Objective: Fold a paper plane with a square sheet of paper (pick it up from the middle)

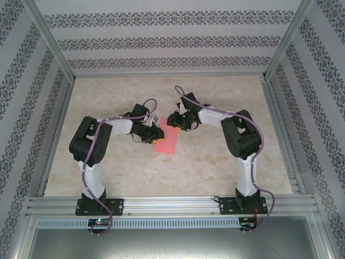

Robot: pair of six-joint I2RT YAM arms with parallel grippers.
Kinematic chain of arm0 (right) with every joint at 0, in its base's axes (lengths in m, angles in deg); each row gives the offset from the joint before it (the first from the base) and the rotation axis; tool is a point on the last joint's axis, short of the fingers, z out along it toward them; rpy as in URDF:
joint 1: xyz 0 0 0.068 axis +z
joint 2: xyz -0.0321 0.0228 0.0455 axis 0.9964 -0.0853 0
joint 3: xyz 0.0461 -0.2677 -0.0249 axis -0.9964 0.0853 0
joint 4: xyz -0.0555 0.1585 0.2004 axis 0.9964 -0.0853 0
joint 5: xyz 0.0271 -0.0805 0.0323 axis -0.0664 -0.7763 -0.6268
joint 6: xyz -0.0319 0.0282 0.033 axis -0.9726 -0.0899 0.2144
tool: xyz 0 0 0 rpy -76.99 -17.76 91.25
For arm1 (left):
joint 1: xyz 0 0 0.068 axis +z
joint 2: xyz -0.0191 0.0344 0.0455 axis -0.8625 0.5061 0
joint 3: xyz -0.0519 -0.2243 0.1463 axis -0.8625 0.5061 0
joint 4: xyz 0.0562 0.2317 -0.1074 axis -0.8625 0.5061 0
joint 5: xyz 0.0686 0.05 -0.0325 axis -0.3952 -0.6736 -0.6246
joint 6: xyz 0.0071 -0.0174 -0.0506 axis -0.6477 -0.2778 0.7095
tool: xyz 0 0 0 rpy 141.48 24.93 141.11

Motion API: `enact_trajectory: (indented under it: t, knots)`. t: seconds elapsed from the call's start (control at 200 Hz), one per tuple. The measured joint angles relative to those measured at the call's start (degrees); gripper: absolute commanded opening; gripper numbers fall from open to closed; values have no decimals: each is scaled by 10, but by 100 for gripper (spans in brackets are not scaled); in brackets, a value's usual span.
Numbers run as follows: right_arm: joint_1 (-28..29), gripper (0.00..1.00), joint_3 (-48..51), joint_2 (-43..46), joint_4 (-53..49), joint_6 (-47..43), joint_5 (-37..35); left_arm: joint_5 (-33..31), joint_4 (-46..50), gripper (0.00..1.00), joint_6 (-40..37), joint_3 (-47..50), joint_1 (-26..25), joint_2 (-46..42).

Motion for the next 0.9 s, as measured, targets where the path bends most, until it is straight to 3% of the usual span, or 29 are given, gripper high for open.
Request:
enact_trajectory:
  t: [0.11,0.365,0.899]
  knots:
    - [3,38,40,42,18,15,2,-5,6,24,3,2,0,-7]
    - [45,14,134,102,50,71,-1,-8,1,25,12,14,0,-27]
    - [75,9,169,92,46,90,-36,26,-14,26,24,76,-2,-73]
